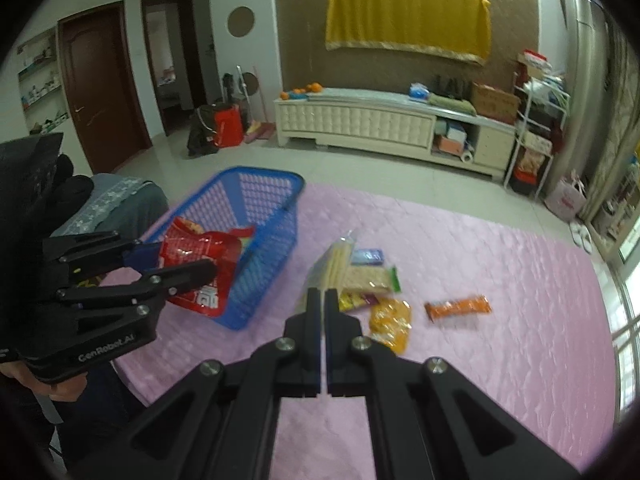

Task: Organize snacks
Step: 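Carry both packets up and over the blue basket, then lower the cracker pack into the basket and open the right tool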

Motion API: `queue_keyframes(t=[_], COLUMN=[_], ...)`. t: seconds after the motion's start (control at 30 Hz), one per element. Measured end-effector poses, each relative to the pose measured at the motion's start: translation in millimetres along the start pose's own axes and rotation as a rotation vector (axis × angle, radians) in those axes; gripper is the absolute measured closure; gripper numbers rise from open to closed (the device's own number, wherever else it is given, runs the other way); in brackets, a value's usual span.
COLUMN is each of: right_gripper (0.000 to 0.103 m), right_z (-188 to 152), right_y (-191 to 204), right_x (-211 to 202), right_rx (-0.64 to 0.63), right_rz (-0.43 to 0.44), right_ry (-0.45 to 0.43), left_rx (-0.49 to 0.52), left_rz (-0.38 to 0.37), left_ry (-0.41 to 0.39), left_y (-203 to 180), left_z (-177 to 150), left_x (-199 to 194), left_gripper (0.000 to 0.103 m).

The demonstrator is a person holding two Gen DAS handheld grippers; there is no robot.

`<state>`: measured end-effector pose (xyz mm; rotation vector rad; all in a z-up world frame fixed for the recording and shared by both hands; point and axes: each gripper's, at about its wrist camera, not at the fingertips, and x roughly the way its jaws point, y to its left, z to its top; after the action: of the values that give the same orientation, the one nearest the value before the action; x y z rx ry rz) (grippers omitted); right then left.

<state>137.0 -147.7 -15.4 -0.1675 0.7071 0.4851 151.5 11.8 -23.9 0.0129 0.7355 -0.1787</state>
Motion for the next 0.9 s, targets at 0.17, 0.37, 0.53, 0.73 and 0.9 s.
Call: queue_keyframes(t=[0.17,0.37,0.53,0.73,0.9], right_gripper=[0.1,0.1,0.1,0.1,0.1], right_z=[16,32,42,47,52], right_y=[24,48,66,80,84], right_x=[10,28,44,68,91], right_rx=[-0.03,-0.057,-0.085,-0.101,-0.116], right_rz=[0.032,0.073,0.1,0.112,0.103], right_ry=[-0.013,-0.007,0.006,0.038,0.073], left_rx=[-0.026,-0.084,-0.12,-0.153,-0.167], left_rz=[0.03,0.067,0.091,0.101,0.098], left_ry=[-0.011,-0.023,-0.01,0.017,0.047], left_y=[31,74,100,119,129], left_z=[-1,1,-2,-11,-18], left_x=[-10,-17,-12,-1,11], left_gripper=[0.078,0.078,0.078,0.078,0.078])
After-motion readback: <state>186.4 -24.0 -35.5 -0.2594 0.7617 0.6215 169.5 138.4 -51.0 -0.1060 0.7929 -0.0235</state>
